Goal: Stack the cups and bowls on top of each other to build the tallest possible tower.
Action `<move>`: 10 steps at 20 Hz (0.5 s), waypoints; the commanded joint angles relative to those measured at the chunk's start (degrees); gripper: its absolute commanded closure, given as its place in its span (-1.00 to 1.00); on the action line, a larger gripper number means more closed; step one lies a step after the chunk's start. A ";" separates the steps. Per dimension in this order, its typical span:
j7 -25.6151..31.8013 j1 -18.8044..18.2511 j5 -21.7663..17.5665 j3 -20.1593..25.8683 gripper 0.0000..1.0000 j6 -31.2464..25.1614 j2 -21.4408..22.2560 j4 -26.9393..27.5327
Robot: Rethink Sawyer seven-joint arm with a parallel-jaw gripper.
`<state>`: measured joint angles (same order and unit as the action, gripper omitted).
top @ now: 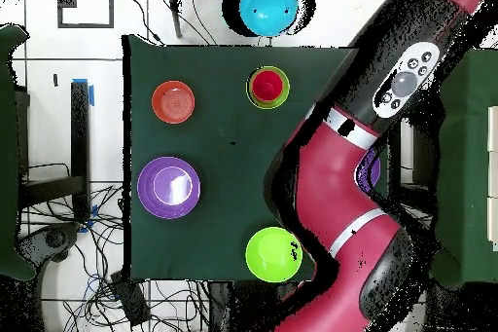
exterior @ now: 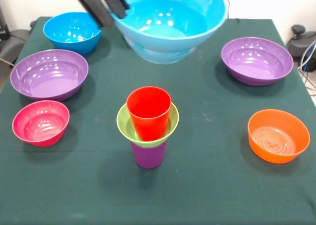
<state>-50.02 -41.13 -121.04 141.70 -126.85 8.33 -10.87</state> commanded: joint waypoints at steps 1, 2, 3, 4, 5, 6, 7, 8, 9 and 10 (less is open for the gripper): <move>24.64 -0.83 -9.56 0.86 1.00 -1.09 -1.78 8.95; 25.33 -0.97 -10.31 1.48 1.00 -1.25 -1.93 9.06; 26.02 -1.11 -11.05 2.10 1.00 -1.41 -2.09 9.17; 26.71 -1.25 -11.79 2.71 1.00 -1.57 -2.25 9.28; 27.27 -1.37 -12.36 3.45 1.00 -1.66 -2.47 9.46; 27.89 -1.44 -13.03 4.23 1.00 -1.66 -2.69 9.63; 28.20 -1.53 -13.40 5.06 1.00 -1.65 -2.95 9.86; 28.37 -1.65 -13.61 5.42 1.00 -1.88 -3.11 9.91; 28.43 -1.71 -13.87 5.95 1.00 -1.73 -3.28 10.02; 28.40 -1.78 -13.83 6.27 1.00 -1.35 -3.43 10.08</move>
<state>-41.19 -42.93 -127.62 147.18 -126.85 6.38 -10.23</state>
